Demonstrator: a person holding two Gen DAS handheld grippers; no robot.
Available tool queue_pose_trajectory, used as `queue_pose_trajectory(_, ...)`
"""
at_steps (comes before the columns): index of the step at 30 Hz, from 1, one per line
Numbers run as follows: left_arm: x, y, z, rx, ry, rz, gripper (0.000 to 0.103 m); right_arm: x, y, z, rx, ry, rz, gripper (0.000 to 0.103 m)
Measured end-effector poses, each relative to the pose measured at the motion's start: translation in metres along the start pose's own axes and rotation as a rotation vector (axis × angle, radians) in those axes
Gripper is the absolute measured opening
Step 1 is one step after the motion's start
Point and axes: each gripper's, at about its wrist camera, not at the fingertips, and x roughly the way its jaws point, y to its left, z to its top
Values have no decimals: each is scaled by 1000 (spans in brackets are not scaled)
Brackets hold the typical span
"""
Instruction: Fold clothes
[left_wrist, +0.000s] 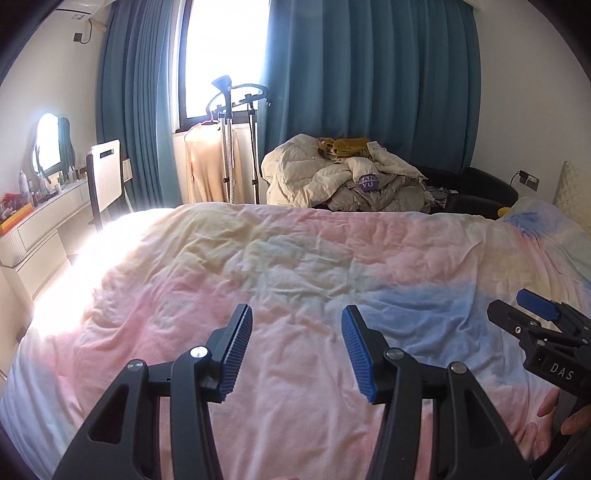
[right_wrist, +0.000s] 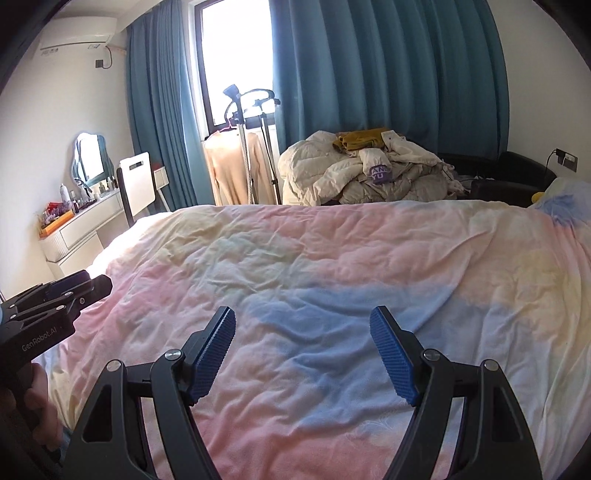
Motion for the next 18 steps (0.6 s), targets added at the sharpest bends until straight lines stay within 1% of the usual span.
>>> queue_pose_trajectory(5,6,-2,-2,7,-1,25,52,6,0,0,-18,-7,-30,77)
queue_pose_trajectory(12,10,-4,-7,9,20,23,52,7,4,-2,-40,-12,-52,77)
queue_pose_trajectory(18,7,-1,-7,-8,15,19,52,7,6,-2,-50,-11,-65,77)
